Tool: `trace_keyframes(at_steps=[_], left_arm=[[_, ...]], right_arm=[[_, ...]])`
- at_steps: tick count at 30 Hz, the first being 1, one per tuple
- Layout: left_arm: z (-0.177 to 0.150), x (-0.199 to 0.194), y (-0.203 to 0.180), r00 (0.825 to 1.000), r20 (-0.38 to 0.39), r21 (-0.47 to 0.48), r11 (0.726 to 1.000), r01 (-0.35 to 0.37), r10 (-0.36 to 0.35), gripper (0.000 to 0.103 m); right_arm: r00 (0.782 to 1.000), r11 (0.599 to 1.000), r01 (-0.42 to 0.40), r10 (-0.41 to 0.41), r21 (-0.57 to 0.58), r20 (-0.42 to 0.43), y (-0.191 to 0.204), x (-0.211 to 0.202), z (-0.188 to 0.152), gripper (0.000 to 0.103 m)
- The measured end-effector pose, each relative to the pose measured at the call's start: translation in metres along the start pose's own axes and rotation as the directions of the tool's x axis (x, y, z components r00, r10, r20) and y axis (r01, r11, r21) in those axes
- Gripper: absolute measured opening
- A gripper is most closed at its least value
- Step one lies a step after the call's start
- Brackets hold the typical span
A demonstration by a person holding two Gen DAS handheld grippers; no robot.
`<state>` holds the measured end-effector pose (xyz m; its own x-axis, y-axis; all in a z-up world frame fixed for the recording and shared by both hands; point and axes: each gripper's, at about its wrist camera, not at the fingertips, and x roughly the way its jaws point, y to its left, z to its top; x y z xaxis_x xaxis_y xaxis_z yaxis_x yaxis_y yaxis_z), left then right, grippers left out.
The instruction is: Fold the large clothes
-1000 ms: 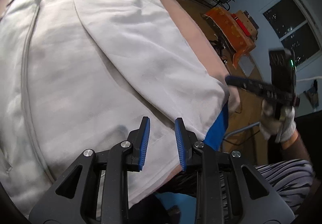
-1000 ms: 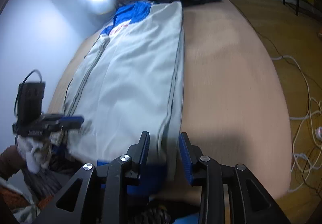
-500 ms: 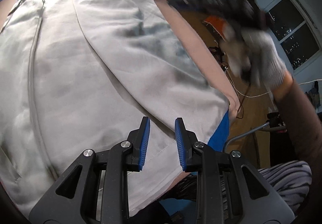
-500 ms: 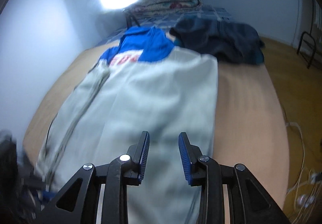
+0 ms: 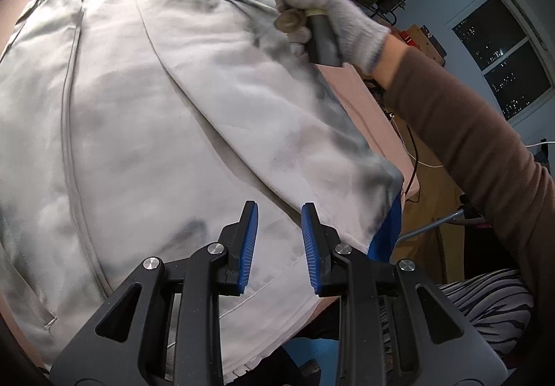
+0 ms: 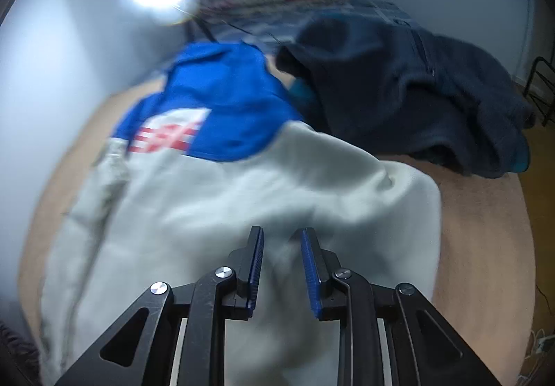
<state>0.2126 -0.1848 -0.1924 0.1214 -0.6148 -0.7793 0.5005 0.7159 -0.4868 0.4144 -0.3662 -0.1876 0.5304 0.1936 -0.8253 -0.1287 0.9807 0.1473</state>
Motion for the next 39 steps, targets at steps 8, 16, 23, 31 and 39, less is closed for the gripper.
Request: trace_keyframes(at_steps=[8,16,23,31,39], left_arm=[[-0.002,0.004,-0.002,1.0,0.005,-0.002,1.0,-0.005,0.005,0.025],[-0.014,-0.006,-0.008,0.999,0.024,0.043,0.998,-0.039,0.038,0.025],[-0.018,-0.021,0.002,0.999,0.029,0.015,1.0,-0.022,0.021,0.025],[-0.03,-0.044,0.019,0.998,0.058,-0.03,0.999,-0.034,0.035,0.025],[-0.037,-0.045,0.013,0.998,0.055,-0.017,0.999,-0.036,0.037,0.025]], right_arm=[[0.995,0.996,0.094,-0.094,0.007,-0.04,-0.002,0.007,0.002,0.025],[0.999,1.0,0.031,-0.031,-0.003,0.015,-0.006,-0.113,-0.061,0.045],[1.0,0.975,-0.007,0.011,0.22,-0.02,-0.061,-0.179,-0.166,0.05],[0.98,0.892,-0.173,0.196,0.418,-0.012,-0.067,-0.19,-0.267,0.059],[0.949,0.925,-0.243,0.289,0.293,-0.126,-0.034,-0.201,-0.306,0.046]])
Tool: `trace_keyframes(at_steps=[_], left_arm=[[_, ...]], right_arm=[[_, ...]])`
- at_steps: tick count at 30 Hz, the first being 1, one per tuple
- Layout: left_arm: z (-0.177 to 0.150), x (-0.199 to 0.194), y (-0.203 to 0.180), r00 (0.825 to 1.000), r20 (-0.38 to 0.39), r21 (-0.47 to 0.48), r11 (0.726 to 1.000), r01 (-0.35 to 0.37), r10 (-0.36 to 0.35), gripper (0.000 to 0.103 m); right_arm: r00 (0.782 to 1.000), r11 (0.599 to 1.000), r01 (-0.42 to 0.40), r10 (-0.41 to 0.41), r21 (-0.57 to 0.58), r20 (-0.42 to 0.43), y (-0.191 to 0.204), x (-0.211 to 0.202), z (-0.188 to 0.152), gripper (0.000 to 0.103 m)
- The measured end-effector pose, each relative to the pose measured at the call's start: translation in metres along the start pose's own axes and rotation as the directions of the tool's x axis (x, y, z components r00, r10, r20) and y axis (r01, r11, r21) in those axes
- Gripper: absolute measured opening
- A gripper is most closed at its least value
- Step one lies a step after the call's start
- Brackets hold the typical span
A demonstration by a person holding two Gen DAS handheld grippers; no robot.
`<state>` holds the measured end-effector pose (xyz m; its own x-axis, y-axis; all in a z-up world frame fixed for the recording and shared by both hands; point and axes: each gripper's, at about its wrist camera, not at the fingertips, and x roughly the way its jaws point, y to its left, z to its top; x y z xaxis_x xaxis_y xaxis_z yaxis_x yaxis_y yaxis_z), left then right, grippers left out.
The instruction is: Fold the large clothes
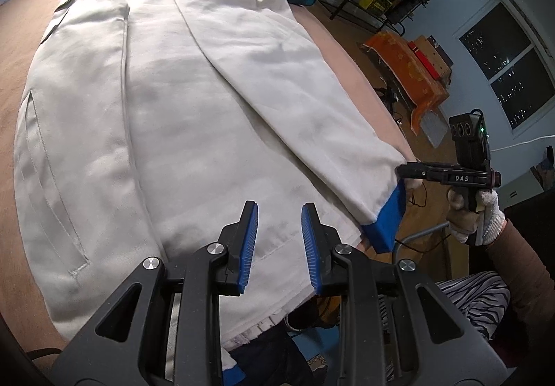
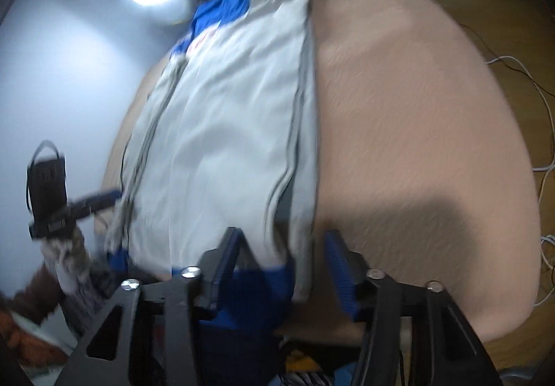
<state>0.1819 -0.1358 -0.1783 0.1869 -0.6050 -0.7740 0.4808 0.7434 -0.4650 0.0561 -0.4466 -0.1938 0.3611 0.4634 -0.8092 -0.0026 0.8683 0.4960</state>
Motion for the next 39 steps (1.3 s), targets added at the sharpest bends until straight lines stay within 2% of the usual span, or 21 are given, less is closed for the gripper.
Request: trace_keyframes(at_steps=[2,6,11,13,16,17,18,20,26,32,35,37,39], left_arm=[[-0.001,-0.002,-0.004,1.0,0.007,0.012,1.0,0.002,-0.002,0.025],[-0.003,-0.007,-0.01,1.0,0.023,0.04,0.999,-0.007,0.006,0.025],[-0.004,-0.008,-0.009,1.0,0.019,0.025,1.0,-0.007,0.006,0.025],[-0.004,-0.008,-0.009,1.0,0.02,0.028,1.0,-0.008,0.008,0.025],[-0.004,-0.007,-0.012,1.0,0.019,0.031,1.0,-0.004,0.004,0.025],[-0.004,-0.005,-0.011,1.0,0.016,0.029,1.0,0.001,-0.001,0.025],[-0.003,-0.002,-0.014,1.0,0.007,0.025,1.0,0.01,-0.01,0.025],[0.0,0.005,-0.022,1.0,0.0,0.026,1.0,0.017,-0.017,0.025],[0.017,0.046,-0.063,1.0,0.009,0.096,0.995,0.014,-0.015,0.025],[0.024,0.107,-0.088,0.998,-0.066,0.122,0.993,0.008,0.0,0.025],[0.02,0.125,-0.095,0.997,-0.068,0.16,0.987,-0.027,0.038,0.025],[0.018,0.133,-0.097,0.996,-0.065,0.182,0.982,-0.046,0.059,0.025],[0.016,0.138,-0.098,0.995,-0.055,0.214,0.975,-0.066,0.08,0.025]], right_arm=[[0.999,0.999,-0.048,0.048,-0.01,-0.005,0.01,-0.002,0.0,0.045],[0.99,0.99,-0.136,0.138,-0.049,0.04,0.023,-0.019,-0.002,0.045],[0.998,0.998,-0.059,0.059,-0.011,0.025,0.009,-0.018,-0.012,0.045],[0.997,0.997,-0.078,0.078,0.005,0.009,0.004,-0.016,-0.015,0.039],[0.997,0.996,-0.077,0.078,-0.04,0.027,0.012,-0.02,-0.013,0.039],[0.997,0.997,-0.055,0.057,-0.05,0.047,0.013,-0.022,-0.01,0.039],[0.997,0.998,-0.036,0.038,-0.046,0.059,0.012,-0.022,-0.008,0.048],[0.998,0.999,-0.03,0.031,-0.025,0.052,0.005,-0.015,-0.003,0.047],[0.994,0.989,-0.112,0.11,-0.095,-0.027,0.015,-0.005,-0.011,0.041],[0.97,0.97,-0.233,0.237,-0.075,0.049,0.014,-0.024,-0.012,0.04],[0.969,0.968,-0.236,0.241,-0.089,0.05,0.014,-0.028,-0.015,0.034],[0.966,0.965,-0.249,0.254,-0.085,0.052,0.013,-0.03,-0.018,0.025],[0.964,0.962,-0.258,0.263,-0.09,0.043,0.01,-0.033,-0.022,0.021]])
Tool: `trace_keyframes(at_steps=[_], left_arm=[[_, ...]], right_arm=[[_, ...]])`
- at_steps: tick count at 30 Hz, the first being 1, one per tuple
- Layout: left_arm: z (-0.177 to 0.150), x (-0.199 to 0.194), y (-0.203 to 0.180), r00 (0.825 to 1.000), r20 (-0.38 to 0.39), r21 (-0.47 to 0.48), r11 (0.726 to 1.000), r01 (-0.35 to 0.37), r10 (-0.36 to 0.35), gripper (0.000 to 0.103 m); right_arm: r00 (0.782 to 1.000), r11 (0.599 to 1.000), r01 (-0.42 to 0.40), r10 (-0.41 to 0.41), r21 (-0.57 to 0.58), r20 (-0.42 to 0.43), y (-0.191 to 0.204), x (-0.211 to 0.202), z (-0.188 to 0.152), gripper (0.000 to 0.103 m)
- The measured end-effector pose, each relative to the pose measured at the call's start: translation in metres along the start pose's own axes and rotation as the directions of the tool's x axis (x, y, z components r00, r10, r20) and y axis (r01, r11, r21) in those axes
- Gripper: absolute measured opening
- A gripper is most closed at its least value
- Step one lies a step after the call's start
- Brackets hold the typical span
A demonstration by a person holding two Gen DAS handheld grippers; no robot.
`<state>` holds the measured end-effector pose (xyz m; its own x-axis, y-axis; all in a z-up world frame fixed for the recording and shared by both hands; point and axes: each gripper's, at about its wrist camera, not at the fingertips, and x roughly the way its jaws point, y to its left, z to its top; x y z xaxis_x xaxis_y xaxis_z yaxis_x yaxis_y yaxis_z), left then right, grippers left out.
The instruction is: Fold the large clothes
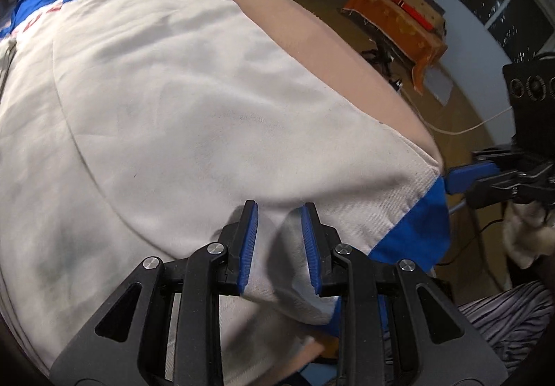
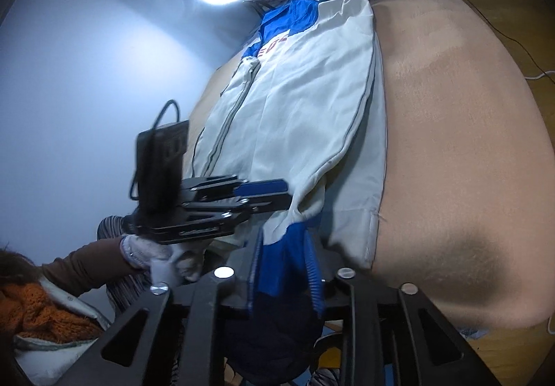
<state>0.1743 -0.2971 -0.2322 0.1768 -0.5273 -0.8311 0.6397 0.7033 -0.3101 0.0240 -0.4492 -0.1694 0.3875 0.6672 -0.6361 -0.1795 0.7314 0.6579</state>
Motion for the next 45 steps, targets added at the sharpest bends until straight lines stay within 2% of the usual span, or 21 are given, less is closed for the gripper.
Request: trace_keyframes(at_steps=[3,4,8,14,15,16,18,19,21,23,24,26,27,29,31,33,37,38,40,43,45], left_arm=[[-0.002,0.002,-0.001,1.0,0.002,0.032,0.999,-0.01,0.01,0.025],[-0.002,0.002,-0.001,1.0,0.002,0.04,0.999,-0.01,0.01,0.025],[-0.003,0.001,0.002,1.0,0.004,0.042,0.999,0.002,-0.002,0.025],[-0.001,0.0,0.004,1.0,0.001,0.033,0.999,0.012,-0.012,0.025],[-0.001,0.0,0.005,1.0,-0.002,0.03,0.999,0.012,-0.012,0.025],[-0.001,-0.004,0.006,1.0,-0.001,0.023,1.0,0.012,-0.012,0.025],[0.0,-0.017,0.009,1.0,0.01,0.004,1.0,0.024,-0.024,0.025],[0.001,-0.025,0.011,0.999,0.017,-0.004,0.999,0.033,-0.033,0.025],[0.002,-0.043,0.017,0.999,0.031,-0.018,0.999,0.039,-0.039,0.025],[0.002,-0.06,0.022,0.998,0.041,-0.027,0.999,0.042,-0.041,0.025],[0.002,-0.074,0.028,0.998,0.049,-0.033,0.999,0.043,-0.041,0.025],[0.001,-0.096,0.035,0.997,0.065,-0.039,0.999,0.038,-0.035,0.025],[-0.001,-0.112,0.043,0.997,0.079,-0.041,0.999,0.022,-0.019,0.025],[-0.003,-0.132,0.052,0.996,0.093,-0.043,0.999,-0.01,0.014,0.025],[-0.009,-0.157,0.069,0.992,0.114,-0.062,0.997,-0.054,0.061,0.025],[-0.015,-0.176,0.088,0.989,0.13,-0.099,0.993,-0.064,0.077,0.025],[-0.029,-0.209,0.126,0.98,0.175,-0.201,0.978,-0.055,0.091,0.025],[-0.031,-0.214,0.132,0.978,0.183,-0.213,0.975,-0.057,0.098,0.025],[-0.037,-0.228,0.149,0.97,0.211,-0.251,0.965,-0.069,0.125,0.025],[-0.042,-0.243,0.166,0.96,0.244,-0.288,0.956,-0.063,0.137,0.025],[-0.048,-0.252,0.173,0.953,0.269,-0.304,0.951,-0.055,0.141,0.026]], right_arm=[[1.0,1.0,0.012,-0.012,0.011,-0.003,-0.005,-0.004,-0.006,0.023],[0.999,0.998,0.049,-0.049,0.033,0.0,-0.011,-0.006,-0.008,0.032],[0.988,0.989,0.148,-0.147,0.014,-0.047,-0.012,-0.004,-0.018,0.033],[0.982,0.983,0.185,-0.185,-0.001,-0.027,-0.007,0.003,-0.02,0.036],[0.98,0.981,0.196,-0.196,0.005,-0.013,-0.009,0.005,-0.015,0.041],[0.979,0.979,0.205,-0.205,0.013,0.005,-0.011,0.005,-0.01,0.055],[0.977,0.977,0.21,-0.211,0.022,0.033,-0.017,0.007,0.004,0.067],[0.975,0.976,0.218,-0.219,0.024,0.043,-0.018,0.012,0.01,0.072],[0.976,0.976,0.213,-0.214,0.046,0.034,-0.022,0.024,0.018,0.073],[0.973,0.97,0.228,-0.229,0.084,0.008,-0.032,0.038,0.018,0.071],[0.97,0.965,0.243,-0.243,0.1,-0.004,-0.036,0.044,0.017,0.066],[0.968,0.963,0.244,-0.25,0.116,0.037,-0.038,0.042,0.013,0.047],[0.975,0.967,0.215,-0.222,0.139,0.034,-0.038,0.042,0.013,0.024],[0.963,0.953,0.259,-0.268,0.155,0.04,-0.031,0.041,0.013,0.021],[0.942,0.937,0.326,-0.333,0.129,0.041,-0.016,0.042,0.017,0.014],[0.918,0.918,0.385,-0.392,0.099,0.058,0.008,0.041,0.022,0.013],[0.857,0.855,0.513,-0.503,-0.078,0.113,0.064,0.044,0.029,0.012],[0.852,0.847,0.521,-0.508,-0.11,0.125,0.079,0.047,0.029,0.012],[0.864,0.856,0.501,-0.486,-0.128,0.131,0.094,0.054,0.034,0.012],[0.851,0.827,0.525,-0.503,-0.202,0.152,0.12,0.066,0.033,0.012],[0.852,0.818,0.523,-0.501,-0.238,0.151,0.135,0.076,0.035,0.012]])
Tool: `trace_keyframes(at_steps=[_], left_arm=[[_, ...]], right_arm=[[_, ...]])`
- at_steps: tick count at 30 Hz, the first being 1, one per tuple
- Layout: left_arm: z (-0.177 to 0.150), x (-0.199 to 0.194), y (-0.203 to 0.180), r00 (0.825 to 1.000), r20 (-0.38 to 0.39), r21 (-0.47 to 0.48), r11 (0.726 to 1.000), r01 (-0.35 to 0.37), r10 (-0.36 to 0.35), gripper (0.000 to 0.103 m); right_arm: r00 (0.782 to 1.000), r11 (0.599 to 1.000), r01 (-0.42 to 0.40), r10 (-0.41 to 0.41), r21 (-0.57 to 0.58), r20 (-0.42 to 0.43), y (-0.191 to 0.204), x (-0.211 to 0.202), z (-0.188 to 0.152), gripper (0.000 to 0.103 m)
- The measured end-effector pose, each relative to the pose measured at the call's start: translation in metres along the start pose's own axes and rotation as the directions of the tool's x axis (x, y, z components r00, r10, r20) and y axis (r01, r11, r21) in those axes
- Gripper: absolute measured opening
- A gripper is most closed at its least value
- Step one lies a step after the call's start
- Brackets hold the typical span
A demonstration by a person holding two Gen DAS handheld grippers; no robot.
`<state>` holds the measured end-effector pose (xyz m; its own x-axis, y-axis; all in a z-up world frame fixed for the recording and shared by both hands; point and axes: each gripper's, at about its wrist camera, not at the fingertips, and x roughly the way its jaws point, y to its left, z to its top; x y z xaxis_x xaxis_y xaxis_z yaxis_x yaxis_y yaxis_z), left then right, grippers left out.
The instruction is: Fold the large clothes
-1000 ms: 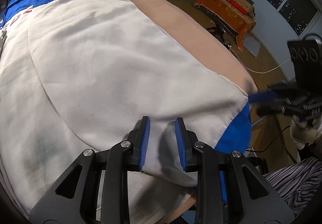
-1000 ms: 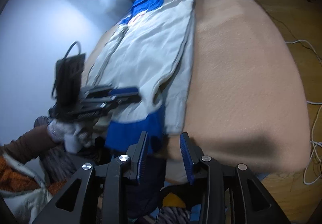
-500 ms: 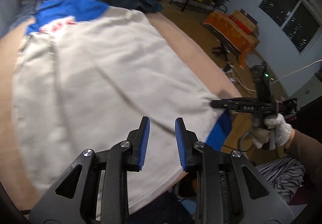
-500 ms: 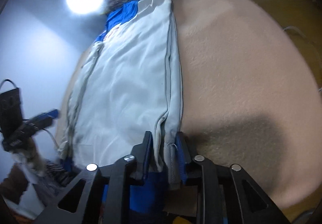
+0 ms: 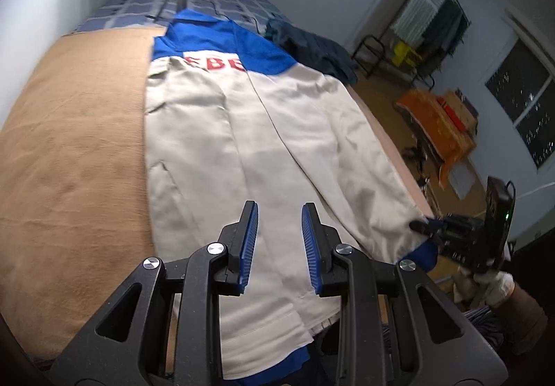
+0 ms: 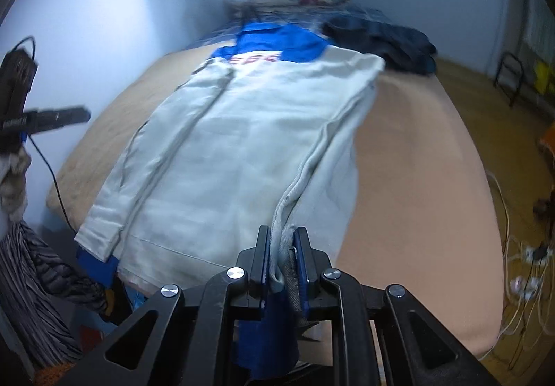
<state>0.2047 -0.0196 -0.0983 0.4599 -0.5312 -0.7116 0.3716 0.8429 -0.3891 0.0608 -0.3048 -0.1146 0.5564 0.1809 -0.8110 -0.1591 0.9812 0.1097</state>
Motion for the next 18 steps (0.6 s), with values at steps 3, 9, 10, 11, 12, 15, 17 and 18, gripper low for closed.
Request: trace_keyframes(at_steps=[3,9,10,11,12,15,17,18], left_arm=[[-0.001,-0.012,0.011,1.0,0.029,-0.026,1.0,0.001,-0.001,0.025],[-0.005,-0.026,0.024,0.998,0.061,-0.07,0.997,0.006,-0.002,0.025],[-0.005,-0.027,0.028,0.998,0.064,-0.074,0.997,0.008,-0.003,0.025],[-0.005,-0.029,0.029,0.998,0.069,-0.074,0.997,0.005,0.0,0.025],[-0.004,-0.031,0.031,0.997,0.077,-0.072,0.997,-0.007,0.013,0.026],[-0.007,-0.031,0.036,0.997,0.077,-0.083,0.996,-0.023,0.03,0.025],[-0.01,-0.029,0.041,0.997,0.064,-0.097,0.995,-0.025,0.032,0.025],[-0.011,-0.027,0.043,0.998,0.058,-0.101,0.994,-0.032,0.038,0.025]], right_arm=[[1.0,0.999,-0.025,0.025,-0.038,-0.009,0.026,0.006,0.01,0.011],[0.995,0.986,-0.072,0.061,-0.153,-0.075,0.088,0.038,0.025,0.011],[0.993,0.981,-0.078,0.06,-0.18,-0.101,0.098,0.048,0.025,0.011],[0.991,0.975,-0.079,0.054,-0.208,-0.123,0.106,0.056,0.024,0.011],[0.987,0.966,-0.079,0.042,-0.246,-0.152,0.116,0.066,0.021,0.011],[0.976,0.943,-0.076,0.005,-0.323,-0.218,0.135,0.092,0.012,0.011],[0.967,0.937,-0.083,-0.007,-0.34,-0.255,0.138,0.107,0.006,0.011],[0.963,0.934,-0.085,-0.011,-0.346,-0.268,0.138,0.113,0.004,0.011]])
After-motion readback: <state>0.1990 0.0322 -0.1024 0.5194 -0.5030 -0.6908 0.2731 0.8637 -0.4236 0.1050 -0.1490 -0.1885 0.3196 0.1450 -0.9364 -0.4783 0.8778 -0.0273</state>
